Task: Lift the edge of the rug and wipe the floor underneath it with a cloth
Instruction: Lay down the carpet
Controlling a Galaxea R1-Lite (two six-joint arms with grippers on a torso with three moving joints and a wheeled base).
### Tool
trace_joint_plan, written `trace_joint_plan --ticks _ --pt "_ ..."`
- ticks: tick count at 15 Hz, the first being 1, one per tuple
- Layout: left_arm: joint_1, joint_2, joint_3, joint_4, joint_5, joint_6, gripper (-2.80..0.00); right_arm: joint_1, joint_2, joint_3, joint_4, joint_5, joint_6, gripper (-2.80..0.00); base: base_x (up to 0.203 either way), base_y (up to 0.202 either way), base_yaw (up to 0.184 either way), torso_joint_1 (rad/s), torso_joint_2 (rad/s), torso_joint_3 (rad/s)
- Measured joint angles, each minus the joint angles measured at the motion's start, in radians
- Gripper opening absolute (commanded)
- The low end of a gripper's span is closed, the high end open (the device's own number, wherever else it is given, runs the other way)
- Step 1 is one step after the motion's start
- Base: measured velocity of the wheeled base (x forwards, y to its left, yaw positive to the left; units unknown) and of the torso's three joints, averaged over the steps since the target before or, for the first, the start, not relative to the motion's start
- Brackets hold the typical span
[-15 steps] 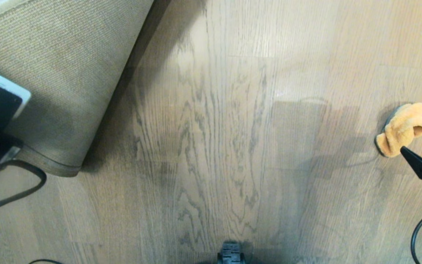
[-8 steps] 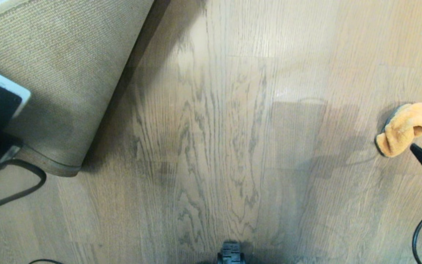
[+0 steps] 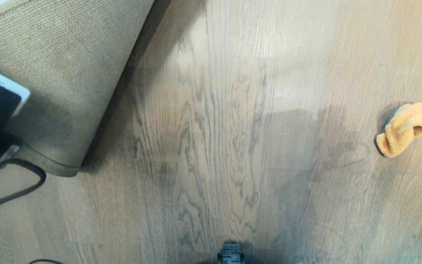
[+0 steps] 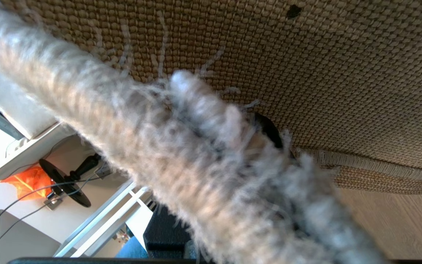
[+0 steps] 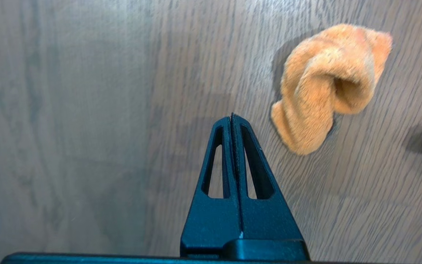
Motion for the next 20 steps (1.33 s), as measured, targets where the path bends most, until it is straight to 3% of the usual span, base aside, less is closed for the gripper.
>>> trace_joint_plan --ticks 3,7,9,12,16,20 --pt "0.003 0.000 0.000 0.000 0.000 0.000 -2.80 0.000 -0.174 0.000 0.220 0.035 -0.029 -2.80 0.000 0.000 0.000 0.000 0.00 0.000" --pt "0.003 -0.001 0.000 0.001 0.004 0.001 -2.80 0.000 -0.444 -0.023 0.610 0.054 -0.100 -2.80 0.000 0.000 0.000 0.000 0.00 0.000" --pt "0.003 -0.003 0.001 0.002 0.017 0.002 -2.80 0.017 -0.541 -0.035 0.784 0.046 -0.165 -2.80 0.000 0.000 0.000 0.000 0.00 0.000" --pt "0.003 -0.004 0.001 0.002 0.022 0.002 -2.80 0.078 -0.601 -0.015 0.846 -0.008 -0.222 -2.80 0.000 0.000 0.000 0.000 0.00 0.000" --pt "0.002 -0.004 0.006 0.002 0.024 0.002 -2.80 0.193 -0.631 -0.001 0.912 -0.198 -0.249 -2.80 0.000 0.000 0.000 0.000 0.00 0.000" --pt "0.002 -0.004 0.009 0.004 0.032 0.003 -2.80 0.260 -0.728 0.000 1.110 -0.235 -0.248 -2.80 0.000 0.000 0.000 0.000 0.00 0.000"
